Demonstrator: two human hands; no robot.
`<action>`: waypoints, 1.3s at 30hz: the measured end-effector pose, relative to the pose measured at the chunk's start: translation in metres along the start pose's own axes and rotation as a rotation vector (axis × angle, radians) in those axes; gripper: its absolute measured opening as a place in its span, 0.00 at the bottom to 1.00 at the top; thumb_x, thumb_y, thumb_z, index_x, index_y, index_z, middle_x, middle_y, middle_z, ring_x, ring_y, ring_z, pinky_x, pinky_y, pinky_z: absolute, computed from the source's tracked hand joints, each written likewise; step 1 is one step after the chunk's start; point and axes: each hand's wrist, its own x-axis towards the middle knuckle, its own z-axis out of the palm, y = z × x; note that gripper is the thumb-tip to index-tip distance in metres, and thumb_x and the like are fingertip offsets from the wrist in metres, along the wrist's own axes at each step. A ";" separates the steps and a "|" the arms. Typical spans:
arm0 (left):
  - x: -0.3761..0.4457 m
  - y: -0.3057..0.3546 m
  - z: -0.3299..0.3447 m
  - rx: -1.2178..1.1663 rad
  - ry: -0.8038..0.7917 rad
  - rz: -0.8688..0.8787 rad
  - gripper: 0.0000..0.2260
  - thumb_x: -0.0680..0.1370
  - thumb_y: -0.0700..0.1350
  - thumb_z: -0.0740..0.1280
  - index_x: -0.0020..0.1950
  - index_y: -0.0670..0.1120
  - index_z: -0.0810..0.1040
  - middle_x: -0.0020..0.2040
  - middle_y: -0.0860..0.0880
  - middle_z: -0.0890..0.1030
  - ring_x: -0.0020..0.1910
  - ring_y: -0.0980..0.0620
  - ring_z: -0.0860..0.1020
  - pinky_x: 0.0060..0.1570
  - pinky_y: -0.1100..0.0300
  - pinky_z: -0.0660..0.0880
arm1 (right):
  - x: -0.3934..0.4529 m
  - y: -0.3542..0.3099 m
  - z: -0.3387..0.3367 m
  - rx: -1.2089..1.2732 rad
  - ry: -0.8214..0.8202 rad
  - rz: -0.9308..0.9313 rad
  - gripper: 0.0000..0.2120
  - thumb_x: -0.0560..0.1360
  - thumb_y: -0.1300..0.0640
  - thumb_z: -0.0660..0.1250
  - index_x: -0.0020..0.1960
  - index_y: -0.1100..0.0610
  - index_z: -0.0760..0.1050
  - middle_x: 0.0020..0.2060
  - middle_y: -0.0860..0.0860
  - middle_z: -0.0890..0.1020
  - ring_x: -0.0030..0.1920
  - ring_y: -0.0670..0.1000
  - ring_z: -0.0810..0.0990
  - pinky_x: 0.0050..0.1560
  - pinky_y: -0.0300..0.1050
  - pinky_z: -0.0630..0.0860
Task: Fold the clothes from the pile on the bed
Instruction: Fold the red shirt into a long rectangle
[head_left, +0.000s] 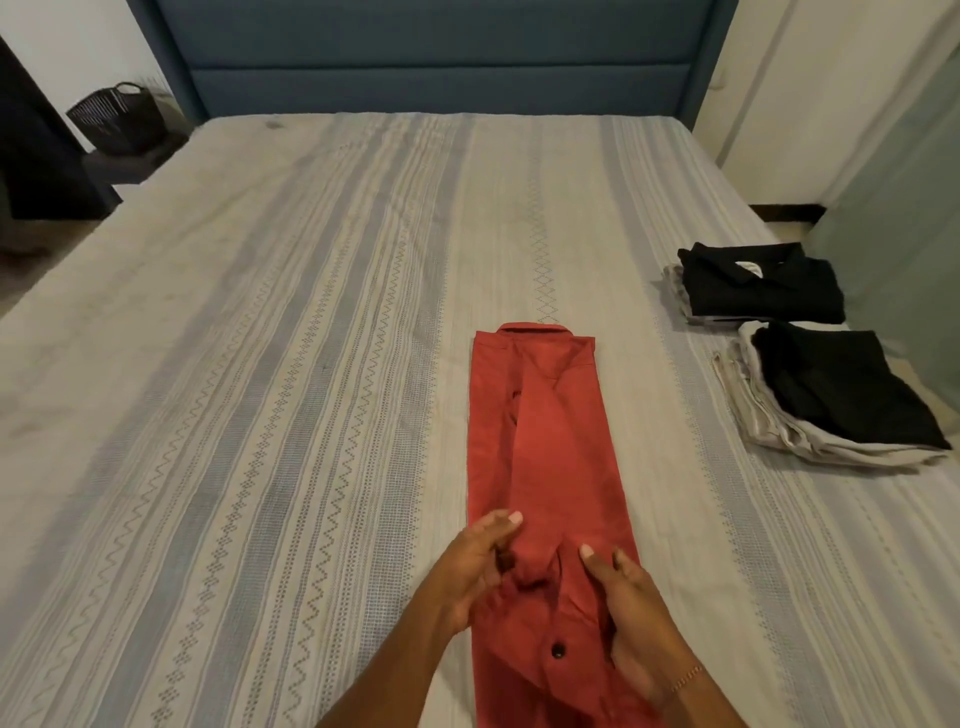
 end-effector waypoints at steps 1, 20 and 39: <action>-0.003 0.001 -0.004 -0.030 -0.013 0.040 0.17 0.74 0.48 0.76 0.58 0.40 0.79 0.49 0.40 0.81 0.50 0.42 0.79 0.62 0.43 0.77 | 0.001 0.002 -0.004 -0.002 0.018 -0.001 0.13 0.79 0.57 0.69 0.61 0.62 0.80 0.54 0.57 0.86 0.56 0.58 0.84 0.65 0.59 0.76; -0.025 -0.043 0.024 0.090 0.019 -0.093 0.25 0.81 0.59 0.65 0.66 0.40 0.80 0.64 0.38 0.80 0.64 0.41 0.79 0.71 0.44 0.70 | -0.018 0.009 -0.020 -0.045 -0.272 0.120 0.13 0.81 0.60 0.66 0.65 0.60 0.78 0.57 0.59 0.85 0.57 0.59 0.84 0.58 0.54 0.81; -0.058 -0.042 -0.001 0.085 -0.096 -0.080 0.18 0.78 0.43 0.71 0.67 0.39 0.79 0.66 0.36 0.78 0.66 0.39 0.78 0.68 0.44 0.73 | -0.026 0.031 -0.032 -0.255 -0.219 -0.064 0.19 0.73 0.57 0.77 0.62 0.58 0.78 0.52 0.53 0.87 0.53 0.54 0.86 0.56 0.53 0.81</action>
